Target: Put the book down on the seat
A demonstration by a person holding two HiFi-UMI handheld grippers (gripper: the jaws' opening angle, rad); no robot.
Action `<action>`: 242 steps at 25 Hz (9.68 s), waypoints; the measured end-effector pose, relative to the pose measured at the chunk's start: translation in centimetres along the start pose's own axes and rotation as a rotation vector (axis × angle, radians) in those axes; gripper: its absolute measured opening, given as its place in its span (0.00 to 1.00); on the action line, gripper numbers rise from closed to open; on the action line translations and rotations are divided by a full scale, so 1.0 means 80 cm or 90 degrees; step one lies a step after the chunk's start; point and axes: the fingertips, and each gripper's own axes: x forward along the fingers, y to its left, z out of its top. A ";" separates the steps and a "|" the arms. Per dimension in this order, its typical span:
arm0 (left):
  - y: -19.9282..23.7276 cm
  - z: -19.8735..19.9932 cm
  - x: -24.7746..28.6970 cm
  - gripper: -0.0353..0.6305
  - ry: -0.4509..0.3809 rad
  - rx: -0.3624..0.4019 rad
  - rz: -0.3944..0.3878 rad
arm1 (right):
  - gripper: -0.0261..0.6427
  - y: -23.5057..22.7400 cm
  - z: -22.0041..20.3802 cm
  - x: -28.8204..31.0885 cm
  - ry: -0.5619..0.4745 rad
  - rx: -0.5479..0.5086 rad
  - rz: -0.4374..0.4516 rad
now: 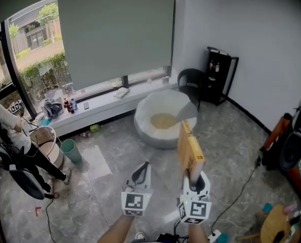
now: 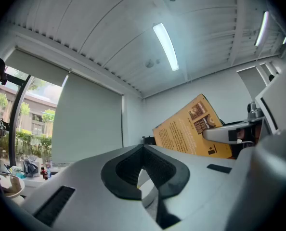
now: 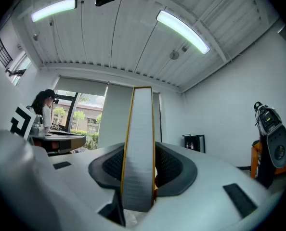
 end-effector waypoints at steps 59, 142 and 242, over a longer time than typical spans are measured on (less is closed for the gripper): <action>0.185 -0.053 0.346 0.06 -0.033 -0.023 -0.017 | 0.26 -0.013 -0.093 0.376 0.062 -0.013 -0.016; 0.377 -0.160 1.232 0.06 -0.022 -0.040 -0.077 | 0.26 -0.277 -0.248 1.223 0.124 0.020 -0.041; 0.167 -0.820 1.471 0.06 0.255 -0.066 -0.111 | 0.39 -0.579 -1.082 1.354 0.651 0.035 -0.009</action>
